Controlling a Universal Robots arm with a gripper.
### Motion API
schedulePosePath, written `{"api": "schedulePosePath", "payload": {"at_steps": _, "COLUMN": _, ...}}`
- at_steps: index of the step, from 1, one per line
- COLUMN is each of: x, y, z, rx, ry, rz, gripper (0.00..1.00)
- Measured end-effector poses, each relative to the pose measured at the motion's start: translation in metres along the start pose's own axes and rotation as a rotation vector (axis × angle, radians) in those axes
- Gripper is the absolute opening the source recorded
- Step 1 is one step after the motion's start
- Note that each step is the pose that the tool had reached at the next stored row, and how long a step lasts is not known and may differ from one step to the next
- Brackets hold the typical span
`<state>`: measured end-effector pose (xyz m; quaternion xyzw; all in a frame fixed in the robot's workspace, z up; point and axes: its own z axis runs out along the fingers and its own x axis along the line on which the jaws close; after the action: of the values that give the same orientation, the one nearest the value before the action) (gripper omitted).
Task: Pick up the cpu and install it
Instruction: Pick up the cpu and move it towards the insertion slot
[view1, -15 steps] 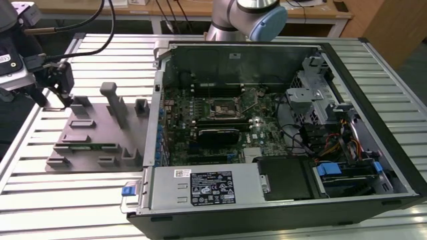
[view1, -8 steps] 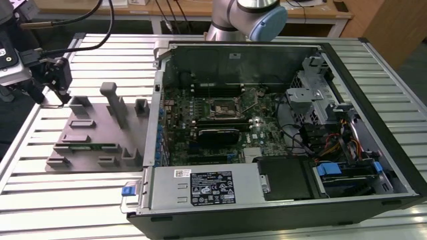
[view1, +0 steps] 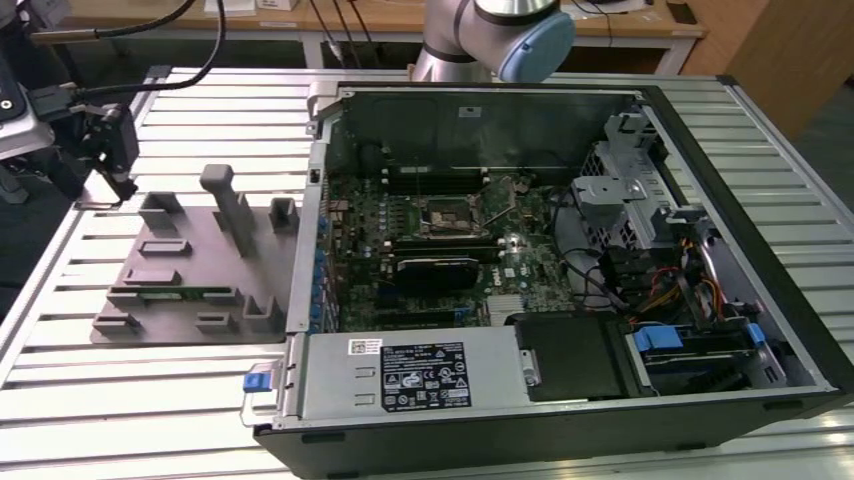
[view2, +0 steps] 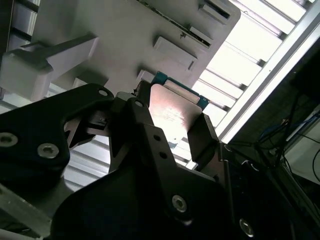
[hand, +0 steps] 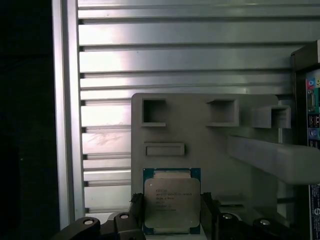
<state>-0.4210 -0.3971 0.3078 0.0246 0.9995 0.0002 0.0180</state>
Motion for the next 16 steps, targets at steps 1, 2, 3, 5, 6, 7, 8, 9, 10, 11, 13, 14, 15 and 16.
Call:
{"api": "schedulePosePath", "payload": {"at_steps": 1, "x": -0.0001, "y": 0.0, "z": -0.0015, "rx": 0.0001, "ry": 0.0, "rz": 0.0, "gripper": 0.54}}
{"api": "schedulePosePath", "payload": {"at_steps": 2, "x": -0.0001, "y": 0.0, "z": -0.0029, "rx": 0.0, "ry": 0.0, "rz": 0.0, "gripper": 0.54}}
{"api": "schedulePosePath", "payload": {"at_steps": 3, "x": -0.0001, "y": 0.0, "z": -0.0043, "rx": 0.0, "ry": 0.0, "rz": 0.0, "gripper": 0.54}}
{"api": "schedulePosePath", "payload": {"at_steps": 5, "x": -0.0003, "y": 0.0, "z": -0.007, "rx": 0.0001, "ry": 0.0001, "rz": 0.0, "gripper": 0.54}}
{"api": "schedulePosePath", "payload": {"at_steps": 6, "x": -0.0003, "y": 0.0, "z": -0.0084, "rx": 0.0, "ry": 0.0001, "rz": 0.0, "gripper": 0.54}}
{"api": "schedulePosePath", "payload": {"at_steps": 7, "x": -0.0003, "y": 0.0, "z": -0.0098, "rx": 0.0001, "ry": 0.0001, "rz": 0.0, "gripper": 0.54}}
{"api": "schedulePosePath", "payload": {"at_steps": 8, "x": -0.0004, "y": 0.0, "z": -0.0112, "rx": 0.0, "ry": 0.0, "rz": 0.0, "gripper": 0.54}}
{"api": "schedulePosePath", "payload": {"at_steps": 9, "x": -0.0005, "y": 0.0, "z": -0.0127, "rx": 0.0, "ry": 0.0001, "rz": 0.0, "gripper": 0.54}}
{"api": "schedulePosePath", "payload": {"at_steps": 10, "x": -0.0005, "y": 0.0, "z": -0.0141, "rx": 0.0, "ry": 0.0, "rz": 0.0, "gripper": 0.54}}
{"api": "schedulePosePath", "payload": {"at_steps": 11, "x": -0.0006, "y": 0.0, "z": -0.0157, "rx": 0.0001, "ry": 0.0, "rz": 0.0, "gripper": 0.54}}
{"api": "schedulePosePath", "payload": {"at_steps": 13, "x": -0.0007, "y": 0.0, "z": -0.0189, "rx": 0.0001, "ry": 0.0001, "rz": 0.0, "gripper": 0.54}}
{"api": "schedulePosePath", "payload": {"at_steps": 14, "x": -0.0007, "y": 0.0, "z": -0.0205, "rx": 0.0, "ry": 0.0001, "rz": 0.0, "gripper": 0.54}}
{"api": "schedulePosePath", "payload": {"at_steps": 15, "x": -0.0008, "y": 0.0, "z": -0.0221, "rx": 0.0001, "ry": 0.0001, "rz": 0.0, "gripper": 0.54}}
{"api": "schedulePosePath", "payload": {"at_steps": 16, "x": -0.0009, "y": 0.0, "z": -0.0236, "rx": 0.0, "ry": 0.0, "rz": 0.0, "gripper": 0.54}}
